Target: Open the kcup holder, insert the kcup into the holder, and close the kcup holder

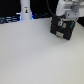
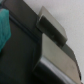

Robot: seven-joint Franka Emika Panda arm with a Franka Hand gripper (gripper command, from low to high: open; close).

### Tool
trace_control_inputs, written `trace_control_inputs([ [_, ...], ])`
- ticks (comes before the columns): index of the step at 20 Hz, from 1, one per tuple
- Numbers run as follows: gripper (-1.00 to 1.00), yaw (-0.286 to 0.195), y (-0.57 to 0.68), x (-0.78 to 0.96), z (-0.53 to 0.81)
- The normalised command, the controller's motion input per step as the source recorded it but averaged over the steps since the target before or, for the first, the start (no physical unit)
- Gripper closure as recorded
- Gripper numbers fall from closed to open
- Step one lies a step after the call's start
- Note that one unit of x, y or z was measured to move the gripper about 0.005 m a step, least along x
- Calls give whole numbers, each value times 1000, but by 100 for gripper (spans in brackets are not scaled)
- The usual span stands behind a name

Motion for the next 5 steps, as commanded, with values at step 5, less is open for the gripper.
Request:
trace_control_inputs([
  [5,-100,7,28,209,399],
])
